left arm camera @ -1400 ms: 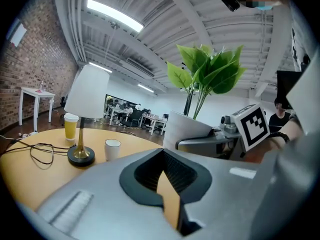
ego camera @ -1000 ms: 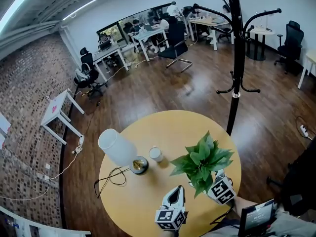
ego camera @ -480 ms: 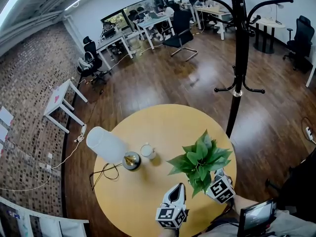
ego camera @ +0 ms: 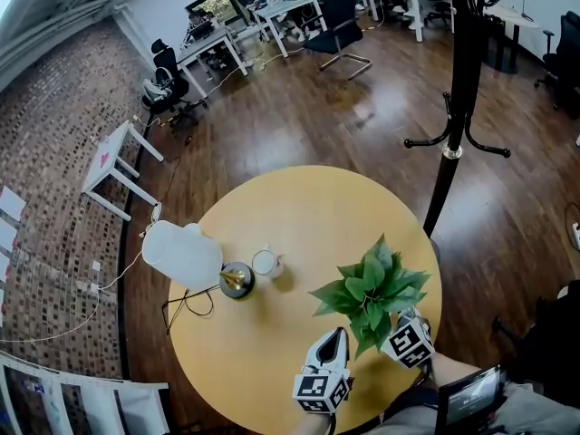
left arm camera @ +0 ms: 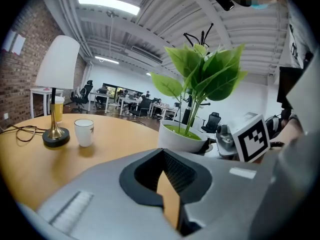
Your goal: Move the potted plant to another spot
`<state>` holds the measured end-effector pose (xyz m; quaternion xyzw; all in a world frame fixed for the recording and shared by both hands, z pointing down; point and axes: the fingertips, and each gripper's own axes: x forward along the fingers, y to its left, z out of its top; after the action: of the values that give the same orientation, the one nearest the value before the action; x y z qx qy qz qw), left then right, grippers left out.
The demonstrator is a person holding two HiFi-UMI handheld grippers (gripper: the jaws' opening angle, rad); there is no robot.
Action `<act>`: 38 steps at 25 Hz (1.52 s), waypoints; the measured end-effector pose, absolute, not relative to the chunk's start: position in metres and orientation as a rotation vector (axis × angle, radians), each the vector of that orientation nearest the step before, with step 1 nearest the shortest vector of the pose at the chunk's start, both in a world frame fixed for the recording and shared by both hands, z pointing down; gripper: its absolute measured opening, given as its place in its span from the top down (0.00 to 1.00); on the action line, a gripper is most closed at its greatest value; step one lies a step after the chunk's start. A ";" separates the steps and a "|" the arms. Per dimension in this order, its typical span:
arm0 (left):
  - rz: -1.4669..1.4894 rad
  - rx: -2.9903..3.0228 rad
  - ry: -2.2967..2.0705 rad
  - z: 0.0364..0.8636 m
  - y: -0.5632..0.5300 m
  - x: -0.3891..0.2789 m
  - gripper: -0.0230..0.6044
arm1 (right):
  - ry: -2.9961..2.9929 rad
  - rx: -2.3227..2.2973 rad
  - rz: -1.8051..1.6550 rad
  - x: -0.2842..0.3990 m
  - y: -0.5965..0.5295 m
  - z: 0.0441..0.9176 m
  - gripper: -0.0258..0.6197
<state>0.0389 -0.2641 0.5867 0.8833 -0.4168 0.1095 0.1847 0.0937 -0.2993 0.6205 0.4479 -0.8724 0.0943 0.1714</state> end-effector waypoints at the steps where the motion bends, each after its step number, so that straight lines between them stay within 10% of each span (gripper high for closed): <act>1: 0.317 2.486 -1.172 0.591 -0.267 0.040 0.98 | -2.476 1.271 0.275 0.094 -0.303 0.626 0.19; 38: 0.395 2.408 -1.140 0.644 -0.298 0.047 0.98 | -2.390 1.312 0.292 0.109 -0.341 0.708 0.19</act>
<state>0.0469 -0.2979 0.6439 0.8717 -0.4127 0.1429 0.2223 0.1087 -0.3413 0.7083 0.4688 -0.8543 0.1044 0.1986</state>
